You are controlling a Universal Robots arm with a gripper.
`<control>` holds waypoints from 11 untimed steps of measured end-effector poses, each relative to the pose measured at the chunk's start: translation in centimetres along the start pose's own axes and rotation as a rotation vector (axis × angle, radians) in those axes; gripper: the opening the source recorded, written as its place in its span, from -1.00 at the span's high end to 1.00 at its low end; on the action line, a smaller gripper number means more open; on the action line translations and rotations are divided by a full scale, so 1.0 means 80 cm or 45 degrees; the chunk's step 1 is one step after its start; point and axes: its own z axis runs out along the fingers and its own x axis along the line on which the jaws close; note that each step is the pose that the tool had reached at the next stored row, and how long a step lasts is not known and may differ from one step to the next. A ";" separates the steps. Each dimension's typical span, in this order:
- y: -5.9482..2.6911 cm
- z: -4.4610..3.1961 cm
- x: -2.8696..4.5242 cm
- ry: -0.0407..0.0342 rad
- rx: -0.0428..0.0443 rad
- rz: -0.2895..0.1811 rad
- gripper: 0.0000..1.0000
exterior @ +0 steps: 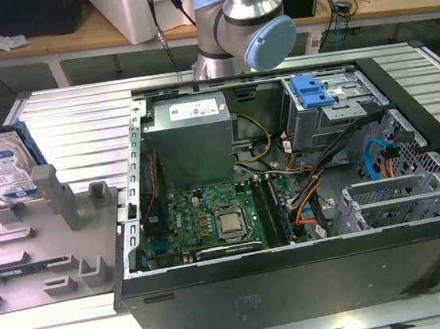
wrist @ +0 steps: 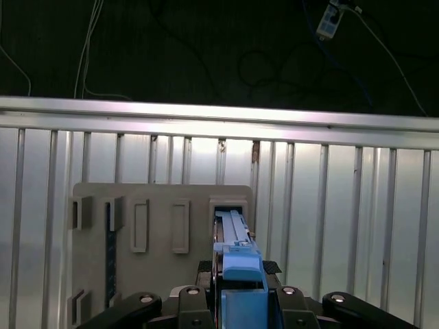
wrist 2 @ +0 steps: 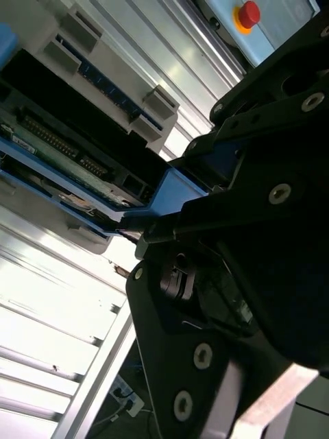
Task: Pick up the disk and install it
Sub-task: 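Pick up the disk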
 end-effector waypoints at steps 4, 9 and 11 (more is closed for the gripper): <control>0.000 -0.0092 0.0003 -0.0002 0.000 0.000 0.26; 0.000 -0.0242 0.0008 0.0000 0.000 0.000 0.26; 0.000 -0.0280 0.0010 0.0000 0.000 0.000 0.26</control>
